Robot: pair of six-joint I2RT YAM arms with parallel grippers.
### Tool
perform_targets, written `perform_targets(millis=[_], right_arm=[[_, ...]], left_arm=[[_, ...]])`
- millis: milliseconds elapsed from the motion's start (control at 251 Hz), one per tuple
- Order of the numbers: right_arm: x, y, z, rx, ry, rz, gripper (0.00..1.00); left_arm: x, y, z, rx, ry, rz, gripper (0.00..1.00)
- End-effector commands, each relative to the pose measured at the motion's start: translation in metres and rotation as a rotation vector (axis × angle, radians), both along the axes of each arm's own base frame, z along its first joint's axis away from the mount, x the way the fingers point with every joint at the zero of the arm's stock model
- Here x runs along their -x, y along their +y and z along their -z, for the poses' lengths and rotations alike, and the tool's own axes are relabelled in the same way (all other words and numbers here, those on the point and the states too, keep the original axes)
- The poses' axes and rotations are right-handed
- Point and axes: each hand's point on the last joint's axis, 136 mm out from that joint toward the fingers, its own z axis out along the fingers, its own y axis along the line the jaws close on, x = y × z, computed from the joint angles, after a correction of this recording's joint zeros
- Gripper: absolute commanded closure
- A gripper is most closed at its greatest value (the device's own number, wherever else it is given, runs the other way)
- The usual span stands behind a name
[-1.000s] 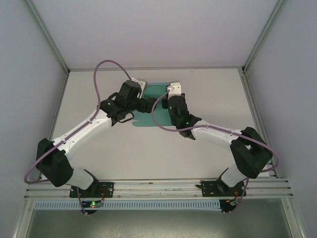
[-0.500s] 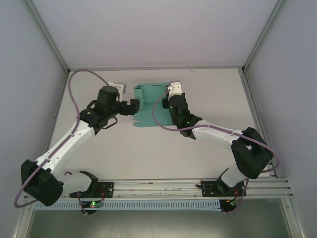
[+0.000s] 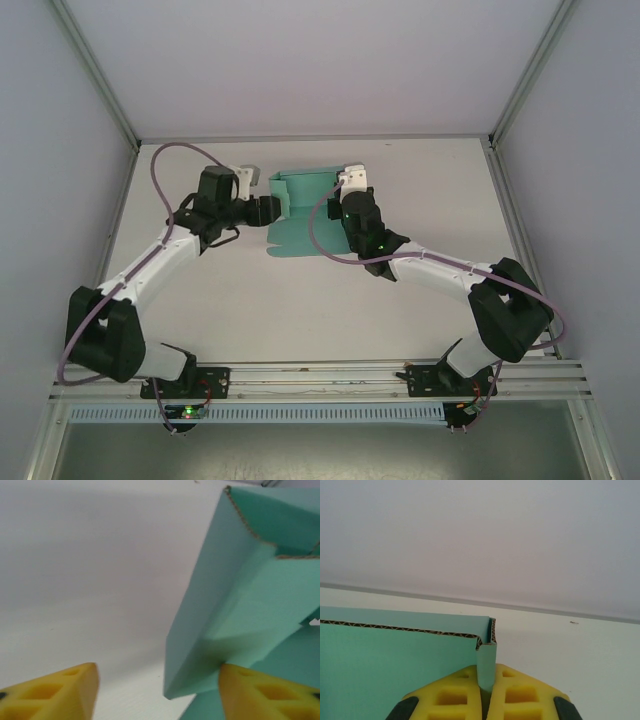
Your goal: Assemble paper box
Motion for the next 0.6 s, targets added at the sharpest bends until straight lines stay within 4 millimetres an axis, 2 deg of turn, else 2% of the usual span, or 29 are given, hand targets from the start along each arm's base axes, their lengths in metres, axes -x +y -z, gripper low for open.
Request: perform_targets(millis=[0, 180, 363, 523, 595], right_arm=[[0.002, 0.006, -0.015, -0.058, -0.023, -0.029, 1.00], [0.001, 0.010, -0.011, -0.048, -0.015, -0.033, 1.00], [-0.001, 0.015, -0.009, -0.044, -0.009, -0.041, 1.00], [-0.002, 0.020, -0.007, -0.031, -0.002, -0.047, 1.00], [-0.001, 0.021, -0.008, -0.032, -0.004, -0.049, 1.00]], left_arm=[[-0.017, -0.015, -0.029, 0.062, -0.089, 0.055, 0.46], [-0.028, -0.017, -0.031, 0.049, -0.102, 0.041, 0.51], [-0.032, -0.024, -0.021, 0.015, -0.074, 0.055, 0.50], [-0.036, -0.030, -0.021, -0.022, -0.093, 0.056, 0.49], [-0.040, -0.028, -0.019, -0.052, -0.094, 0.028, 0.62]])
